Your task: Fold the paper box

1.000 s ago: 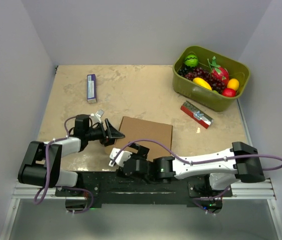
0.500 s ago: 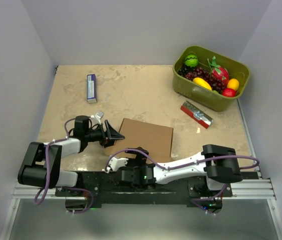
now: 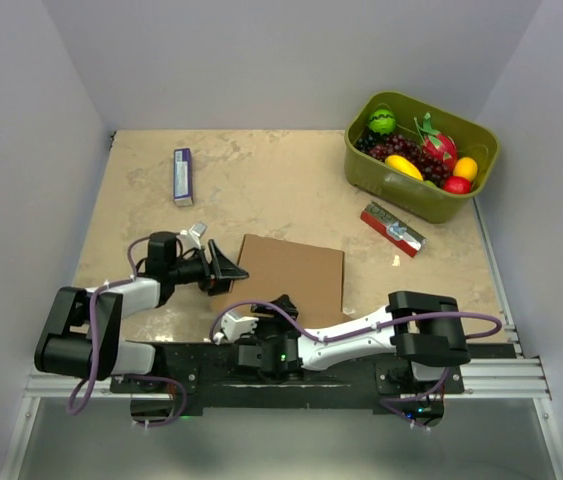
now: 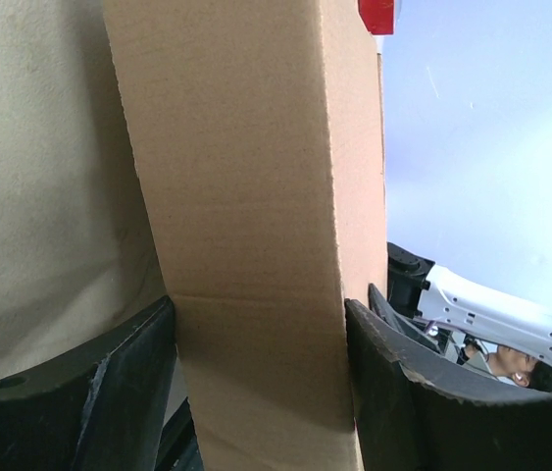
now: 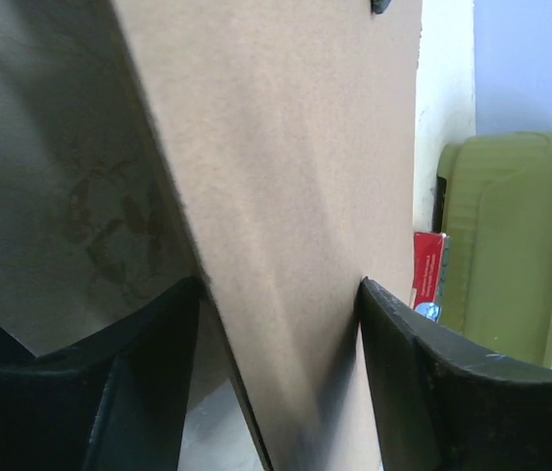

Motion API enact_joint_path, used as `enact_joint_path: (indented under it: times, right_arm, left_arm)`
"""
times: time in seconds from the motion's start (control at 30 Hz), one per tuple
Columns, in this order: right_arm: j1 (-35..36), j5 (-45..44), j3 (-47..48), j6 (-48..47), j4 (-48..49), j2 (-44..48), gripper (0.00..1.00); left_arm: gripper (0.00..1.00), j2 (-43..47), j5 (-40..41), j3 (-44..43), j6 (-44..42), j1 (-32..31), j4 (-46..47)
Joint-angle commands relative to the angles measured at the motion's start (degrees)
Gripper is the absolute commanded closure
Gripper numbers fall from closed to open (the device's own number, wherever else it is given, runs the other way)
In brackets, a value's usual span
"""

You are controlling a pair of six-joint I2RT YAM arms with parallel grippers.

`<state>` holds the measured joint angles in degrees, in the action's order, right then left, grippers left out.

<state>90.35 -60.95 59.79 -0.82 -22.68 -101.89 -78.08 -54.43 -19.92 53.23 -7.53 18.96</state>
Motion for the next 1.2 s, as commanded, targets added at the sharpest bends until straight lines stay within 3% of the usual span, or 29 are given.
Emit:
enact_joint_path:
  times: [0.0, 0.07, 0.1, 0.13, 0.2, 0.3, 0.43, 0.6, 0.7, 0.83, 1.17]
  right_arm:
    - [-0.9, -2.7, 0.4, 1.7, 0.8, 1.4, 0.46]
    - [-1.1, -1.5, 0.4, 1.5, 0.4, 2.7, 0.49]
    - [-1.3, -1.0, 0.5, 1.5, 0.3, 3.4, 0.51]
    - [-1.5, -0.4, 0.6, 1.4, 0.0, 3.9, 0.52]
    - [-2.3, 2.0, 1.2, 1.6, -1.5, 6.0, 0.53]
    - [-4.9, 7.9, 2.4, 1.9, -3.8, 9.8, 0.54]
    - [-9.0, 14.9, 5.2, 1.2, -7.6, 14.9, 0.55]
    - [-16.9, 30.8, 10.0, -4.2, -10.9, 18.5, 0.54]
    - [-20.9, 36.0, 15.3, -6.4, -14.0, 17.0, 0.54]
    - [-24.7, 45.6, 22.8, -8.7, -18.4, 12.9, 0.55]
    - [-34.4, 59.6, 39.7, -13.6, -31.2, -0.5, 0.57]
  left_arm:
    - [0.56, 2.2, -4.5, -0.1, 2.2, 0.4, 1.8]
    - [0.50, 2.8, -4.7, -0.4, 2.0, 0.7, 2.1]
    - [0.38, 3.2, -4.6, -0.6, 1.5, 0.9, 2.0]
    - [0.33, 4.1, -4.5, -1.5, 0.8, 1.5, 0.4]
    - [0.23, 5.2, -3.1, -3.4, -4.0, 2.6, -3.0]
    - [0.16, 8.6, 1.9, -8.1, -14.2, 4.4, -13.1]
    - [0.12, 14.7, 10.8, -11.5, -24.0, 6.9, -24.4]
    - [0.07, 22.7, 22.1, -13.6, -27.7, 11.4, -25.4]
    - [0.04, 28.6, 28.9, -13.7, -29.9, 11.7, -25.0]
    - [0.04, 31.5, 31.2, -14.5, -32.9, 11.7, -26.4]
    - [0.04, 35.4, 33.8, -14.1, -35.9, 11.7, -26.8]
